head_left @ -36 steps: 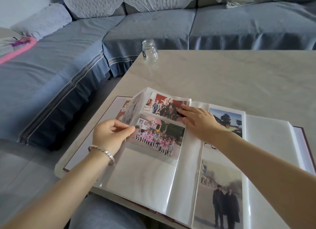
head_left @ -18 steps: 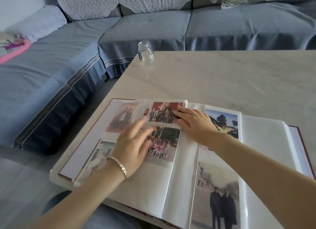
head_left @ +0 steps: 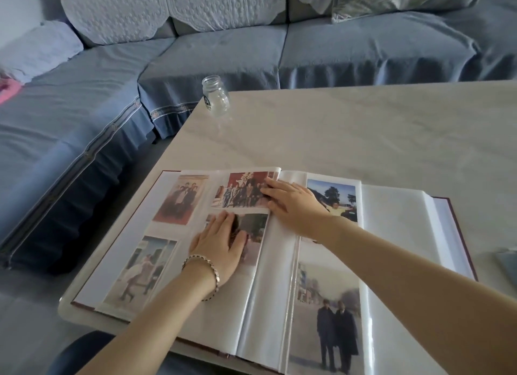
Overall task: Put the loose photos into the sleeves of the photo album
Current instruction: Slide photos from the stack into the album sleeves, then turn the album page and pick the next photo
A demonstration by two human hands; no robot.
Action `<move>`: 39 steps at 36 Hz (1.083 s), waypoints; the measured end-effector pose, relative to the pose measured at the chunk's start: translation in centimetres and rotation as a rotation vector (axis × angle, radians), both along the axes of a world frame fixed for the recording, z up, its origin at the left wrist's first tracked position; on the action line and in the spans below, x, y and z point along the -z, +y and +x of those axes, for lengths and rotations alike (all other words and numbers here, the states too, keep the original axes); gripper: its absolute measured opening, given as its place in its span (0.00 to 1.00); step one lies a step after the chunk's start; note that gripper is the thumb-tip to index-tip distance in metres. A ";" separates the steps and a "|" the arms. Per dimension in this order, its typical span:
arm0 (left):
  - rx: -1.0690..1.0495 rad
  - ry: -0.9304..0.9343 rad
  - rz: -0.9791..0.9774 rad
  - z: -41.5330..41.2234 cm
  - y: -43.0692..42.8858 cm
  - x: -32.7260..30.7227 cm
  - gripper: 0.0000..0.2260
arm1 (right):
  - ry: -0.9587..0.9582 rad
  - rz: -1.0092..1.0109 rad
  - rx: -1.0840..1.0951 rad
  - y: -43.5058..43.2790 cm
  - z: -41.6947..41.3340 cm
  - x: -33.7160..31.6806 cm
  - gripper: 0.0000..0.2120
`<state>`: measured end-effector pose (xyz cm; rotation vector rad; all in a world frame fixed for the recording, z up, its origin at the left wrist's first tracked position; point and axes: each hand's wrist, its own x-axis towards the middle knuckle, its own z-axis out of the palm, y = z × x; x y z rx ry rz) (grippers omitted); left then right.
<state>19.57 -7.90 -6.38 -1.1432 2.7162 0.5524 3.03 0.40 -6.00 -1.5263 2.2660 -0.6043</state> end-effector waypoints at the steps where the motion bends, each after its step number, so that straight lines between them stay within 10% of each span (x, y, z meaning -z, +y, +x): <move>1: -0.037 0.029 -0.015 -0.4 0.3 -0.6 0.23 | -0.054 -0.015 0.000 0.5 0.0 -0.4 0.19; 9: 0.152 0.449 -0.086 -3.7 5.2 -3.2 0.07 | -0.174 -0.242 0.236 11.5 -0.7 -0.7 0.11; 19: 0.357 0.359 0.030 -8.2 12.7 -3.6 0.08 | 0.066 0.014 0.786 28.2 -5.6 0.7 0.18; 24: 0.376 0.301 0.064 -9.2 14.0 -3.4 0.08 | 0.182 0.314 0.786 31.5 -6.4 1.2 0.31; 39: 0.351 0.252 0.173 -9.3 15.0 -3.7 0.09 | 0.223 0.352 0.683 33.7 -6.3 0.3 0.15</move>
